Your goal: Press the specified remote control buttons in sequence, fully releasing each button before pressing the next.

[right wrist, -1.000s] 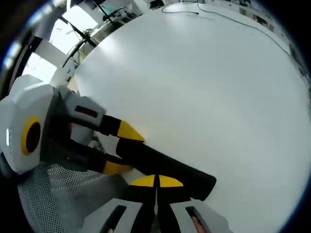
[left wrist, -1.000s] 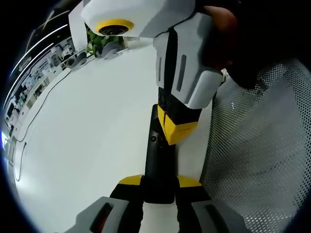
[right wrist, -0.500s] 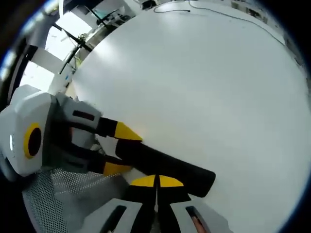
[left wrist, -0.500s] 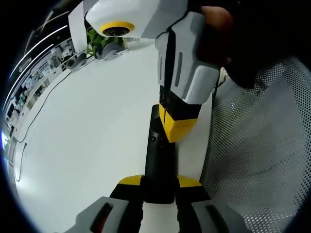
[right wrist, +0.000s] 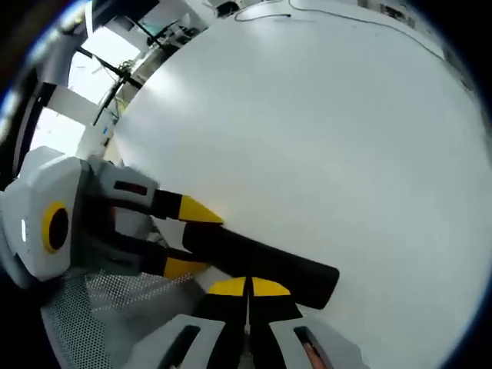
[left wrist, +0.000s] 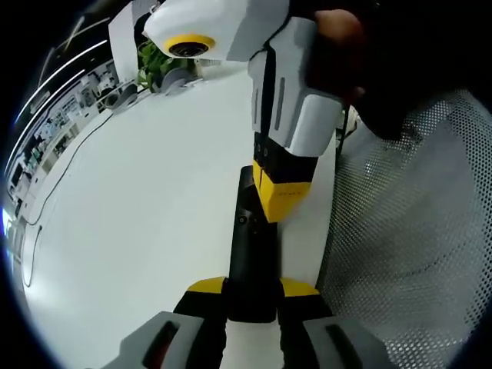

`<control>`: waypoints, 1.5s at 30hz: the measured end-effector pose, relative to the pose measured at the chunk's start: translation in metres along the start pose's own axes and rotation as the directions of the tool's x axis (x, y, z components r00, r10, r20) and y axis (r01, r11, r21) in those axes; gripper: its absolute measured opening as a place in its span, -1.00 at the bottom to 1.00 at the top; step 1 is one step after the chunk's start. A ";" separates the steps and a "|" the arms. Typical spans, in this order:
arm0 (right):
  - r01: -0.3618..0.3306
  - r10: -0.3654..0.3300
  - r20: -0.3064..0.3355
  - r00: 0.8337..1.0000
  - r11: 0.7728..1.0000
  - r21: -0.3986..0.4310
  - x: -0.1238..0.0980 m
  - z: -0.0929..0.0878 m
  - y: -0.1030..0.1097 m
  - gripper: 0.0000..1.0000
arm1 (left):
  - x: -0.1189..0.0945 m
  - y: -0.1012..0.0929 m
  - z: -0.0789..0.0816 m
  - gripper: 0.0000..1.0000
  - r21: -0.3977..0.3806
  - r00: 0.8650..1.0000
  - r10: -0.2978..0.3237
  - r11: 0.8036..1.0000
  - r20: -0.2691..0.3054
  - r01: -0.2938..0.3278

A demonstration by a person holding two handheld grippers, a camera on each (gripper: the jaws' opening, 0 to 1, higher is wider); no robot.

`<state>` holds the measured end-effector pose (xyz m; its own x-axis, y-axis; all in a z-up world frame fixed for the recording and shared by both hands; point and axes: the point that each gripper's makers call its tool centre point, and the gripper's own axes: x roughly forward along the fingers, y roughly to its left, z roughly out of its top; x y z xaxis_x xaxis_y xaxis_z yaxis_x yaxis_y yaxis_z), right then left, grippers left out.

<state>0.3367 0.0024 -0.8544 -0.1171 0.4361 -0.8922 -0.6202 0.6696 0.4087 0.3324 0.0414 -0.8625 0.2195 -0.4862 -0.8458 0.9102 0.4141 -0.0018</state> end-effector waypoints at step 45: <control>-0.055 0.050 0.076 0.996 0.996 0.075 0.001 0.016 0.006 -1.00 | 0.005 0.000 0.009 -0.51 -0.001 0.999 -0.006 1.000 0.052 0.006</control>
<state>0.3454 0.0166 -0.8499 -0.0889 0.5131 -0.8537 -0.5529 0.6875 0.4708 0.3363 0.0318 -0.8617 0.2318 -0.5284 -0.8167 0.9112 0.4120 -0.0079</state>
